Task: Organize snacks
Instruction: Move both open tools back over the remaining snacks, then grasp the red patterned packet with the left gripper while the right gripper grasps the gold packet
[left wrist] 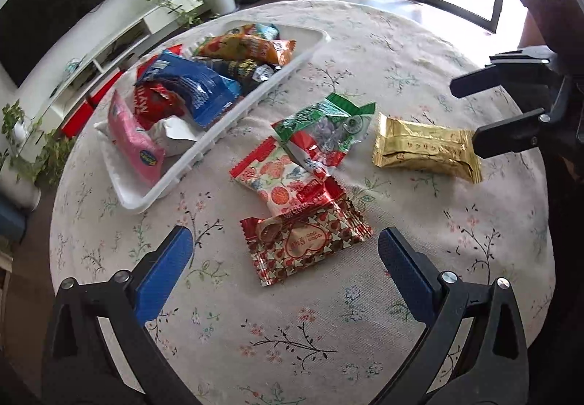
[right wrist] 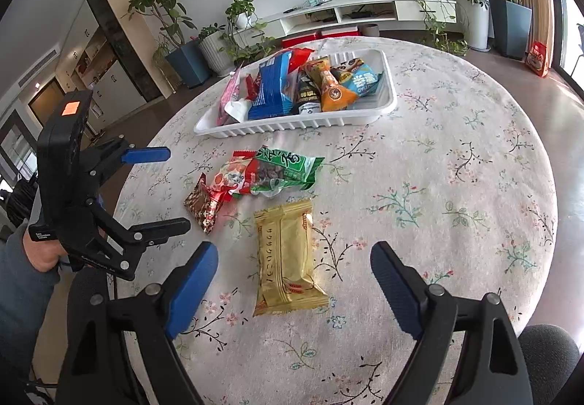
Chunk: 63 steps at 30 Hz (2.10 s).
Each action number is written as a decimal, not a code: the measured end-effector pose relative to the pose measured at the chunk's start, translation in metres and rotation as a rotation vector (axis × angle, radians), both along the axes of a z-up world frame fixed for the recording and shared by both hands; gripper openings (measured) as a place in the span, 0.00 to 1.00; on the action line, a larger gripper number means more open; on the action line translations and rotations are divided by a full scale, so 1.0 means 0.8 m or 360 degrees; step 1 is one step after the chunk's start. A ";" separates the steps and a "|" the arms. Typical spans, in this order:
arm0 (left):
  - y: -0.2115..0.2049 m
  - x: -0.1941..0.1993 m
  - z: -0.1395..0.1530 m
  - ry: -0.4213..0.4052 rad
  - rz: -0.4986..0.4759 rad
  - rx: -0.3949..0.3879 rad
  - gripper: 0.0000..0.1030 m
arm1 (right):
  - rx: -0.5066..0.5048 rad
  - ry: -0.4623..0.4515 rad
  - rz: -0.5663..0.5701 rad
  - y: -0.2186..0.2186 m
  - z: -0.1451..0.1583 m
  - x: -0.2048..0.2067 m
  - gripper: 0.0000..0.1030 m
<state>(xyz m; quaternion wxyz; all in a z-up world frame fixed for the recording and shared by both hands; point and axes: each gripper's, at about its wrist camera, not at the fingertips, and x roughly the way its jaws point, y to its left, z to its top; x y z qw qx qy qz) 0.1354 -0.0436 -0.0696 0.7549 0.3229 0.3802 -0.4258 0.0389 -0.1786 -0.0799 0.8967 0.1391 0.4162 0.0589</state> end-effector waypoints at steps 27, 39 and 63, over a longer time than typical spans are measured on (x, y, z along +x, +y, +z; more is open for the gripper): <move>-0.035 -0.003 -0.021 0.0141 -0.0279 0.0156 0.66 | -0.0192 0.0209 0.0291 0.032 -0.027 0.043 0.72; -0.057 -0.019 -0.011 0.0081 -0.0495 0.0218 0.67 | -0.0216 0.0254 0.0377 0.036 -0.025 0.047 0.71; -0.031 -0.005 -0.023 0.0347 -0.0034 0.0112 0.51 | -0.0307 0.0278 0.0486 0.043 -0.027 0.063 0.57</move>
